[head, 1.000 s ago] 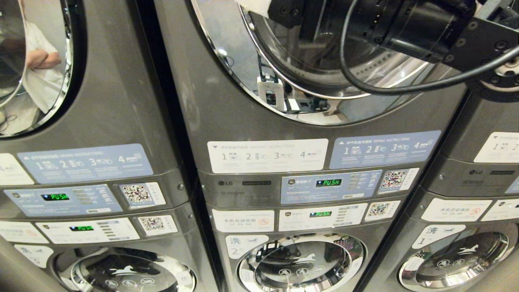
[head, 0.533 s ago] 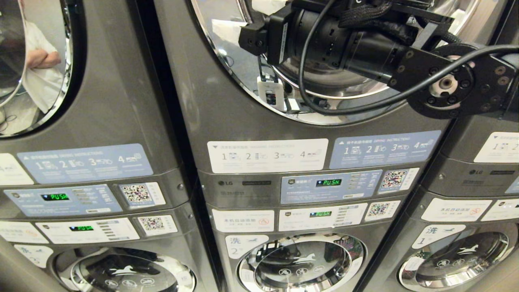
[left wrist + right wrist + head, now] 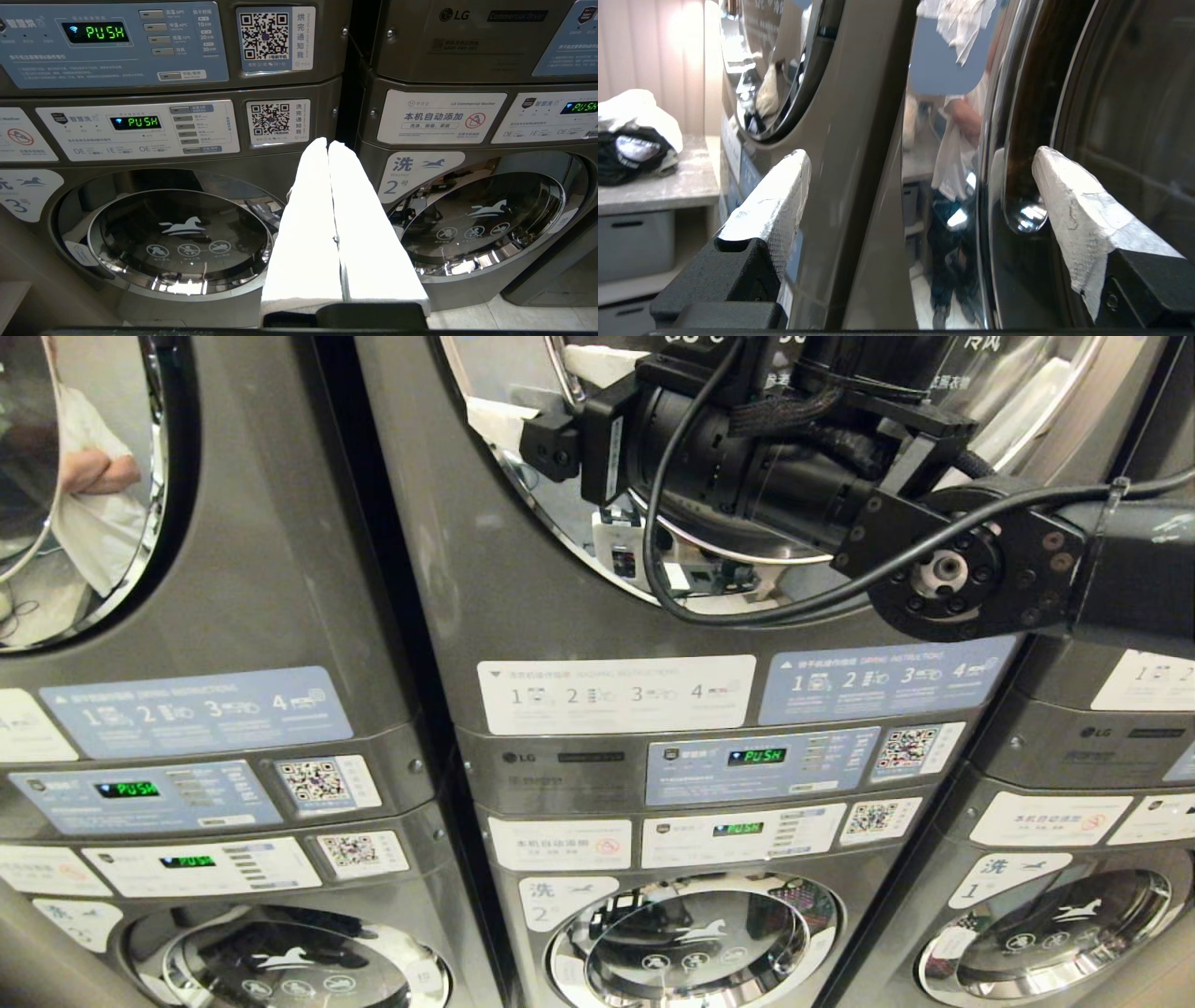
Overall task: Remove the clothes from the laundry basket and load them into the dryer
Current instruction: Open the dryer
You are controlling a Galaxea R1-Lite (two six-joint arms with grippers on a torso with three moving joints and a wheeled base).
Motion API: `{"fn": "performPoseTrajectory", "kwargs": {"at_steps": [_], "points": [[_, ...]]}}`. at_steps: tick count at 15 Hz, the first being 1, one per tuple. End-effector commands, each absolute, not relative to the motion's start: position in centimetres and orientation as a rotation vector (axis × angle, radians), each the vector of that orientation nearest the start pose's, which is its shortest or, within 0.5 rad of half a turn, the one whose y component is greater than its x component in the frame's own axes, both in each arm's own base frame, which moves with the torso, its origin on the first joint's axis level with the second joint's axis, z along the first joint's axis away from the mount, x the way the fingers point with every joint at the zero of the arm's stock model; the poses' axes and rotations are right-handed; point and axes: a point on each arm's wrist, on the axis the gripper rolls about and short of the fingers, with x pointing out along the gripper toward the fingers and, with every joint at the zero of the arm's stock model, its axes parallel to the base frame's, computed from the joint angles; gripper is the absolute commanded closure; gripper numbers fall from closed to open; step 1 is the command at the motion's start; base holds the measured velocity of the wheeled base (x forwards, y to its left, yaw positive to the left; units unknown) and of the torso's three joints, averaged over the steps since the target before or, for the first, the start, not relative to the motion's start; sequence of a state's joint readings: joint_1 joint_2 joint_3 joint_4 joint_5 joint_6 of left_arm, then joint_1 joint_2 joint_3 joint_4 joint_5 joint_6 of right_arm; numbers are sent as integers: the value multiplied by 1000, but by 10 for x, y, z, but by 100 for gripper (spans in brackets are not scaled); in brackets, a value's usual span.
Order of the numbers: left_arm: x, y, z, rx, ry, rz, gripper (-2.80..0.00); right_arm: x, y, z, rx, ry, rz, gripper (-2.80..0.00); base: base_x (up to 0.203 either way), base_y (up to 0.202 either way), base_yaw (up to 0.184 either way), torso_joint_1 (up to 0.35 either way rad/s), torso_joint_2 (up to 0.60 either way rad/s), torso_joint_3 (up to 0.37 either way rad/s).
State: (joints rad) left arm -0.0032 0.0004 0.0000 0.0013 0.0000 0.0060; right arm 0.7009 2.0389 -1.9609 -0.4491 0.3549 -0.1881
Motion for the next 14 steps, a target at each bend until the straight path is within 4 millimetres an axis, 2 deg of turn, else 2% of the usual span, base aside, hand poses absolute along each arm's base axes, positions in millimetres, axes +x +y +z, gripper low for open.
{"fn": "performPoseTrajectory", "kwargs": {"at_steps": [1,9,14], "points": [[-23,0,75,6,2,-3,0,312,274,361,-101,-487,1003,-280,0,0,0,0,0,0],[-23,0,75,6,1,-3,0,318,279,351,-97,-457,1012,-280,0,0,0,0,0,0],[-23,0,75,6,1,-3,0,306,270,366,-90,-464,1072,-280,0,0,0,0,0,0]]}}
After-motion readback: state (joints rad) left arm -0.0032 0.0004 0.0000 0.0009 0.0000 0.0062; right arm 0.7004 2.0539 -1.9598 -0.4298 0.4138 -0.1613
